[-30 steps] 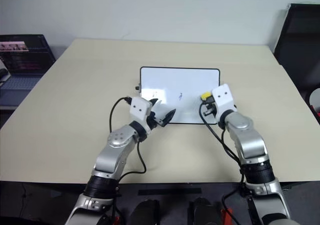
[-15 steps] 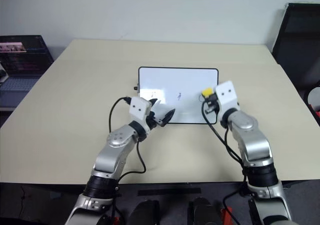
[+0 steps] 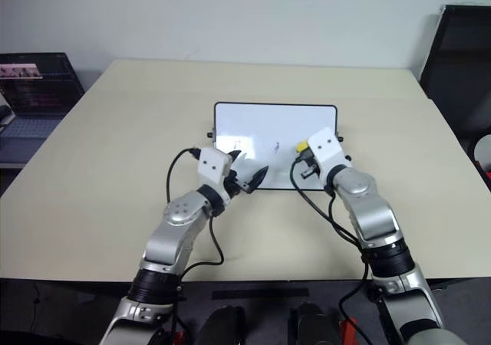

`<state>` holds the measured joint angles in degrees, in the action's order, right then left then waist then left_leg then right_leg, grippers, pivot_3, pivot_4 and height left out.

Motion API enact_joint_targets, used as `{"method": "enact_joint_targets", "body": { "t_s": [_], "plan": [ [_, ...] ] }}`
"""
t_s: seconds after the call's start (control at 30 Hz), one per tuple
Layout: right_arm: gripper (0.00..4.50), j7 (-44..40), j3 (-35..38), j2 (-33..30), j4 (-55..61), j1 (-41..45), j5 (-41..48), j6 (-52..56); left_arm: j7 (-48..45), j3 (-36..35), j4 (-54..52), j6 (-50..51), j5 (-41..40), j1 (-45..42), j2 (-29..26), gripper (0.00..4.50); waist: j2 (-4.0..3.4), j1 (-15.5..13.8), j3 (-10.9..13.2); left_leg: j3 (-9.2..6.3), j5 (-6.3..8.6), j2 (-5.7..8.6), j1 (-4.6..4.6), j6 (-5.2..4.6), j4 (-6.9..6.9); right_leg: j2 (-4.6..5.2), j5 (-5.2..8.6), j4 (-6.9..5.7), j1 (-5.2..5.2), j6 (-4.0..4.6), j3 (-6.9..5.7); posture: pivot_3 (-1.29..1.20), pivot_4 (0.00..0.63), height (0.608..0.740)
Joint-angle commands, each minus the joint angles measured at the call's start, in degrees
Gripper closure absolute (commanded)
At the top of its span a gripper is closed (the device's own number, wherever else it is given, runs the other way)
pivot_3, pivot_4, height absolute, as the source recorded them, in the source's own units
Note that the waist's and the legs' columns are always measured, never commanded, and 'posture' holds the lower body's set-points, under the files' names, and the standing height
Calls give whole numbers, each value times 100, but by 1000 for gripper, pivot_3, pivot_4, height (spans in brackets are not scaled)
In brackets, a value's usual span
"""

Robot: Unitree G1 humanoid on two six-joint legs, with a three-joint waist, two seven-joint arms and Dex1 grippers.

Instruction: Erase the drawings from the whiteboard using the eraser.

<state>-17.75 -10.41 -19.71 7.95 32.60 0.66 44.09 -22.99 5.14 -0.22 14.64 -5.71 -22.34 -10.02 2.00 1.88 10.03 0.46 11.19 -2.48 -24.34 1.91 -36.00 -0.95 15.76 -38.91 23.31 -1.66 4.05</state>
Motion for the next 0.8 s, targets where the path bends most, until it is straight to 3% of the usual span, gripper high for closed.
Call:
{"method": "enact_joint_targets", "body": {
  "t_s": [0.03,0.43,0.8],
  "plan": [
    [3838,-5,12,-29,396,-19,-53,378,60,-54,-307,-16,-43,-37,6,0,0,-1,0,-1,0,0,0,0,0,0,0,0,0,0,-1,0,150,740],
    [3838,-72,309,-407,1426,-640,50,1174,29,-33,-245,-44,-55,-60,20,0,0,2,0,-1,0,2,0,0,-1,0,0,1,0,-1,-1,0,150,740],
    [3838,326,501,88,313,304,-91,-122,-32,1,-161,-83,-53,-193,56,0,1,9,0,0,0,11,-1,0,1,-4,0,3,1,-1,-1,0,150,740]
  ]
}}
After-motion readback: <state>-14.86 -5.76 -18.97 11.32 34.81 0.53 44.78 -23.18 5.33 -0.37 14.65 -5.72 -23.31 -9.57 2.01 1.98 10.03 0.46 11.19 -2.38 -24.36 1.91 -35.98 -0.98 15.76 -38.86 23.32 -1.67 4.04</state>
